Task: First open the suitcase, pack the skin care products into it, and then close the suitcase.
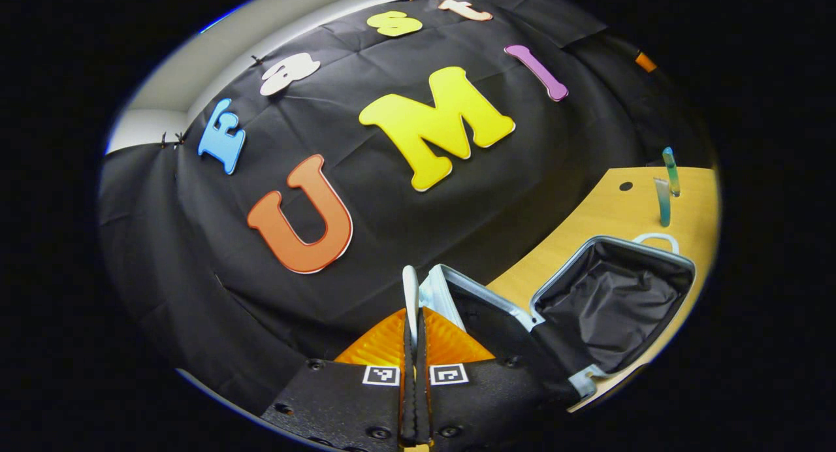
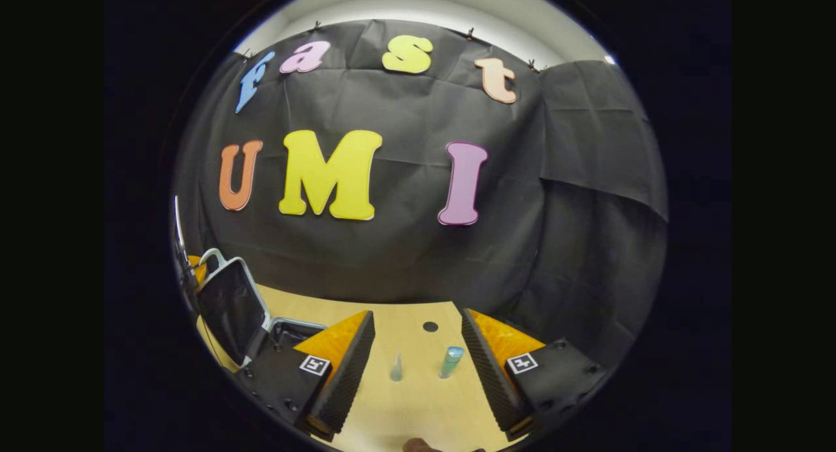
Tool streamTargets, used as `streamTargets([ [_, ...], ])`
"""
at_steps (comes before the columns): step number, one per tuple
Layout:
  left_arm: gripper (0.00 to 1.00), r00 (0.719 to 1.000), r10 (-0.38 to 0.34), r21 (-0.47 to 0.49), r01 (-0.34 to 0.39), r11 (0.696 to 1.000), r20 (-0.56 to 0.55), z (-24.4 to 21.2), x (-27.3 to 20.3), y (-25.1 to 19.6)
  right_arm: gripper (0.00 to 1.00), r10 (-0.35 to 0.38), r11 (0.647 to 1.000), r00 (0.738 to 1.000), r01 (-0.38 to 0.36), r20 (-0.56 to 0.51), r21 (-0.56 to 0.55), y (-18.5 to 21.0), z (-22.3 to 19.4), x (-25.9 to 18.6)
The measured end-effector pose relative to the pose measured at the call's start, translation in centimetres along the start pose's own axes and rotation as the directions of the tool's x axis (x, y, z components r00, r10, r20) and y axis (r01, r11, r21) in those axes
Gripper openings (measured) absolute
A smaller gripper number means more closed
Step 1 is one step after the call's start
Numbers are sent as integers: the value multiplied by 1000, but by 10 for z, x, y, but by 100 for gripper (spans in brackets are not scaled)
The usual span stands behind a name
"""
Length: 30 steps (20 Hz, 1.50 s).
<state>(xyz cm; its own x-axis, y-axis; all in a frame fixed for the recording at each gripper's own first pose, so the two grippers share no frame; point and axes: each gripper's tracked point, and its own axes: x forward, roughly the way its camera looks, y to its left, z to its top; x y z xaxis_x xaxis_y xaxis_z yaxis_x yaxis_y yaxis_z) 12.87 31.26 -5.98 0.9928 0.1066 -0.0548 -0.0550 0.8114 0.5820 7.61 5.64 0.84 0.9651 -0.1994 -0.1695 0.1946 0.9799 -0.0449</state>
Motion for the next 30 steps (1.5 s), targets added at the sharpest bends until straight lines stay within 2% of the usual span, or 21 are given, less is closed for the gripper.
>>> streamTargets([
  [3,3,998,5,-7,-5,1000,-55,-57,4,13,79,-24,1000,1000,24,-3,-7,10,-3,-12],
  [5,3,991,-3,-34,-1,999,-132,-100,12,21,79,-31,999,999,31,-7,-8,16,-4,-17],
  [10,3,955,-54,-209,-9,978,-292,-193,16,7,80,-42,998,998,41,-39,-41,23,-21,-21],
  [15,3,935,-82,-360,-51,931,-345,-230,10,-16,80,-41,998,998,38,-50,-48,23,-32,-25],
  [19,11,913,-143,-469,-58,881,-381,-256,2,-32,80,-41,999,996,38,-79,-36,14,-48,-27],
  [20,14,918,-138,-496,-70,866,-371,-256,0,-31,80,-40,999,995,37,-86,-34,12,-53,-28],
  [22,14,914,-81,-494,-139,858,-398,-260,1,-20,80,-32,999,995,29,-90,-35,6,-59,-28],
  [23,23,909,-76,-504,-156,849,-409,-260,-4,-17,80,-26,999,996,23,-87,-36,4,-60,-28],
  [24,58,908,-72,-524,-172,834,-412,-253,-8,-15,80,-18,999,996,15,-83,-37,0,-62,-25],
  [25,53,916,-77,-552,-169,817,-395,-238,-14,-15,80,-8,999,997,5,-82,-38,-4,-64,-23],
  [27,67,937,-63,-574,-157,804,-345,-196,-21,-19,80,7,1000,997,-9,-80,-27,-16,-71,-16],
  [29,83,952,-59,-574,-131,808,-301,-155,-30,-30,80,19,1000,996,-20,-86,-5,-33,-80,-7],
  [30,98,957,-62,-570,-116,813,-282,-135,-35,-41,80,23,1000,995,-23,-93,6,-43,-86,-1],
])
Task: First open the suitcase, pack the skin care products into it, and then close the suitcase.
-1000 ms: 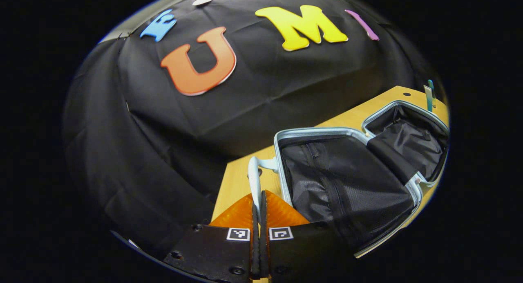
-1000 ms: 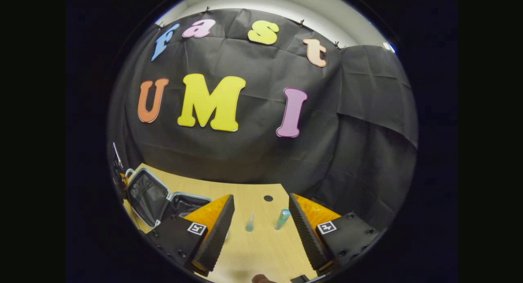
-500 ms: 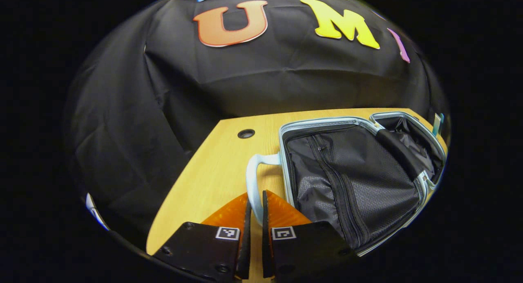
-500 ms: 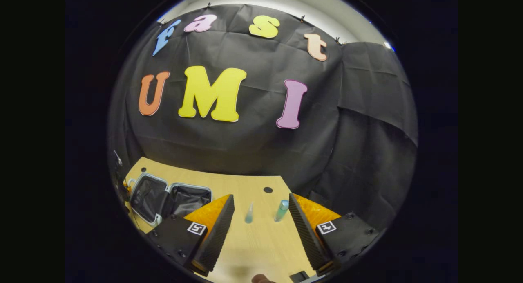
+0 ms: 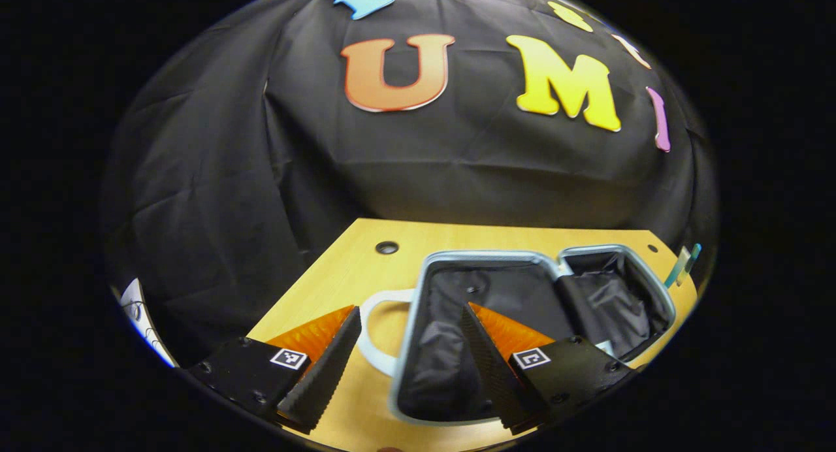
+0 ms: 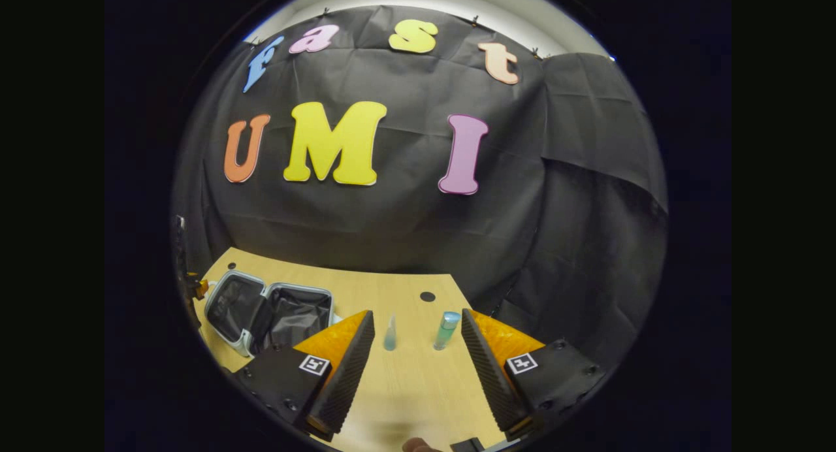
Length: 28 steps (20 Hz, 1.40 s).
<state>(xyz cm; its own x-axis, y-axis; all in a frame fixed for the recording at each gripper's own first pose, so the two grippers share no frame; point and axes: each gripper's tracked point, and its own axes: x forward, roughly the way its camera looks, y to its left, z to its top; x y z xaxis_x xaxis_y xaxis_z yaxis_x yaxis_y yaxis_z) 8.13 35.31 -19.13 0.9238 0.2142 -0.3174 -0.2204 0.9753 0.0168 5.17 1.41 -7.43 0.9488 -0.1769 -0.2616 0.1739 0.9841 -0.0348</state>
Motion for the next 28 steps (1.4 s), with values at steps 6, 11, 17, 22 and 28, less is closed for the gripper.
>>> streamTargets([
  [6,98,993,-117,6,117,993,21,17,-37,-154,80,43,997,998,-41,-35,60,-59,-30,42],
  [11,98,970,-242,39,242,970,2,5,-42,-289,80,98,995,994,-97,-43,28,-100,-54,84],
  [17,98,925,-376,130,379,916,-50,-19,-22,-437,80,130,992,985,-129,-112,13,-137,-100,128],
  [22,99,891,-433,115,448,887,-135,-59,9,-511,80,123,992,978,-125,-170,-3,-150,-139,154],
  [28,99,884,-434,150,460,875,-176,-86,51,-548,80,119,993,966,-122,-228,2,-156,-172,166],
])
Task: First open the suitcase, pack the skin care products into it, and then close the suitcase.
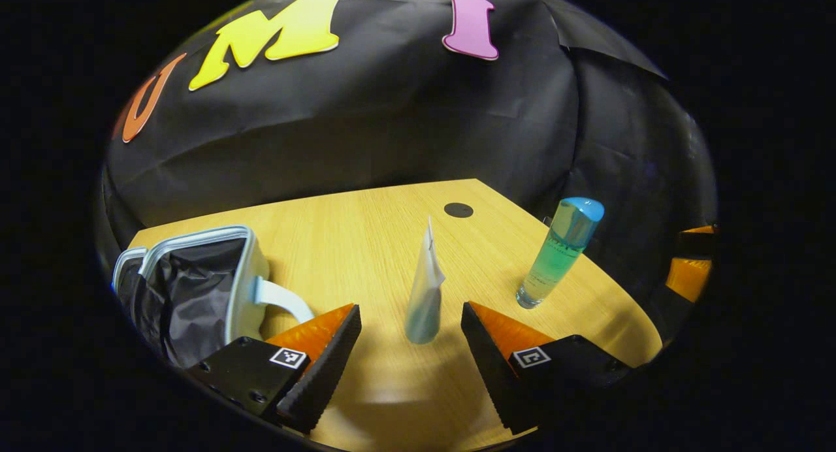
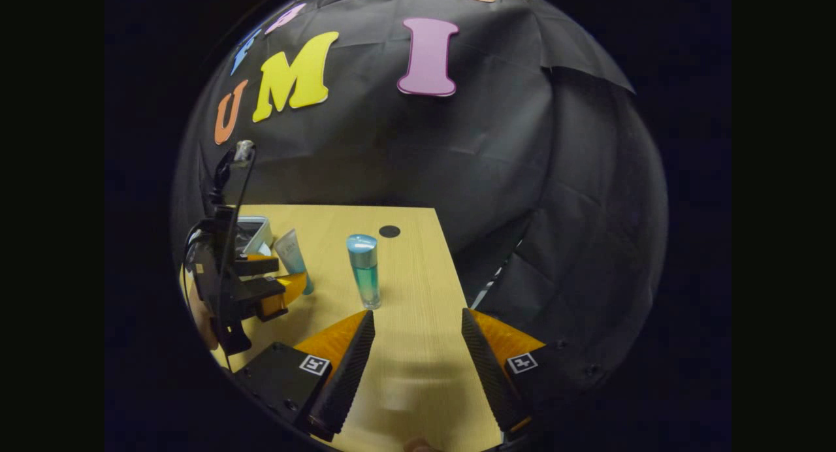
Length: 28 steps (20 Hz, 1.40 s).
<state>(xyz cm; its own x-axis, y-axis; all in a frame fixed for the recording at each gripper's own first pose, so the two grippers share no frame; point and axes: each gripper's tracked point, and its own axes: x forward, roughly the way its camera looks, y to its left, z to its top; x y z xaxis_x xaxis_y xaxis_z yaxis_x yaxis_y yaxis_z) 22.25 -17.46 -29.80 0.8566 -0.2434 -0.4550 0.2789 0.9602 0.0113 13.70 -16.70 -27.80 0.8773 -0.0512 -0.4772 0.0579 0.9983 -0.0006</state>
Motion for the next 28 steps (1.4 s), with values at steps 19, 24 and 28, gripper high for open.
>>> streamTargets([
  [19,39,999,-27,2,27,1000,-35,13,-24,-8,80,98,994,995,-97,20,-41,61,17,87],
  [24,39,999,28,-31,-29,999,-30,23,-76,21,80,80,997,996,-79,27,-14,79,16,122],
  [28,39,996,85,-59,-87,994,-40,27,-111,62,64,48,999,999,-48,26,4,84,16,138],
])
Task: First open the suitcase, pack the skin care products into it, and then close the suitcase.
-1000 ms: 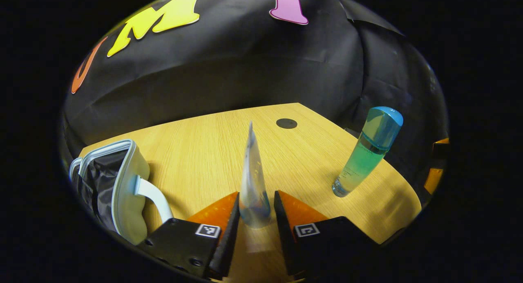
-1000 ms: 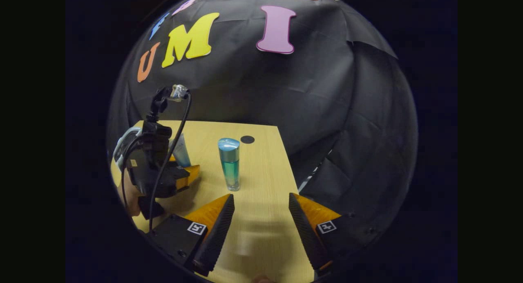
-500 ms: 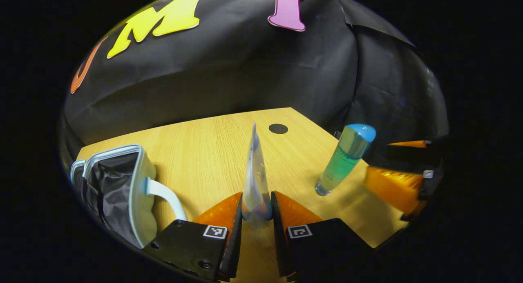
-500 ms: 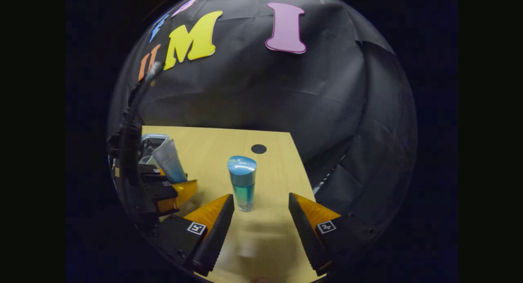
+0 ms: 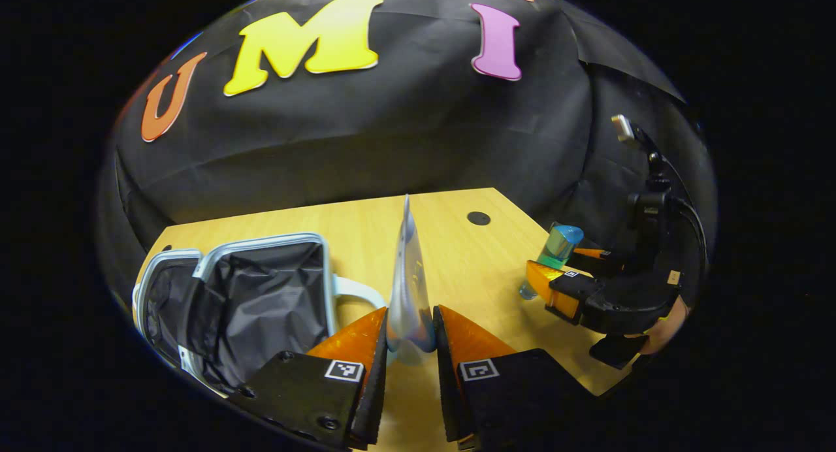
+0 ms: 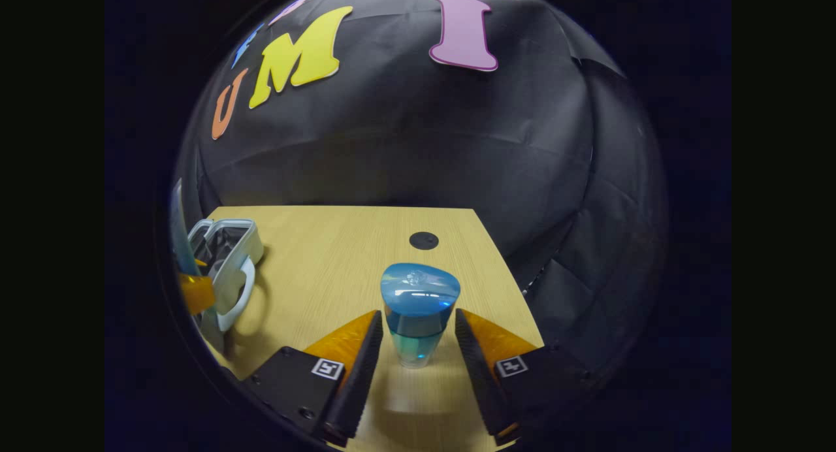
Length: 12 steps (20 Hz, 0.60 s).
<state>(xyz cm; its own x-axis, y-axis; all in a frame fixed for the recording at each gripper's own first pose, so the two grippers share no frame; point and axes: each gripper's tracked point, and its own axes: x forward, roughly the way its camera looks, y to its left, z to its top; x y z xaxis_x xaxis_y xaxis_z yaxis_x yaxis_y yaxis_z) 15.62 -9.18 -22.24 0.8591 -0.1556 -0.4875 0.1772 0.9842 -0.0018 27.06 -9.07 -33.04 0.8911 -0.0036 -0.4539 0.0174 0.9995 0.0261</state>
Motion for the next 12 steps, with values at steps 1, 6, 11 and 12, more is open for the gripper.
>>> streamTargets([
  [1,39,1000,21,-5,-21,1000,-3,-1,-7,15,58,-7,1000,1000,7,1,-4,1,1,1],
  [6,39,991,127,-60,-129,990,-33,-6,-35,82,39,-27,1000,1000,28,-10,9,6,-2,-4],
  [11,39,971,193,-66,-204,977,-139,-38,-51,153,36,4,1000,1000,-4,-20,5,28,9,-59],
  [12,39,965,195,-72,-210,975,-174,-51,-51,166,36,9,1000,1000,-9,-17,1,35,14,-76],
])
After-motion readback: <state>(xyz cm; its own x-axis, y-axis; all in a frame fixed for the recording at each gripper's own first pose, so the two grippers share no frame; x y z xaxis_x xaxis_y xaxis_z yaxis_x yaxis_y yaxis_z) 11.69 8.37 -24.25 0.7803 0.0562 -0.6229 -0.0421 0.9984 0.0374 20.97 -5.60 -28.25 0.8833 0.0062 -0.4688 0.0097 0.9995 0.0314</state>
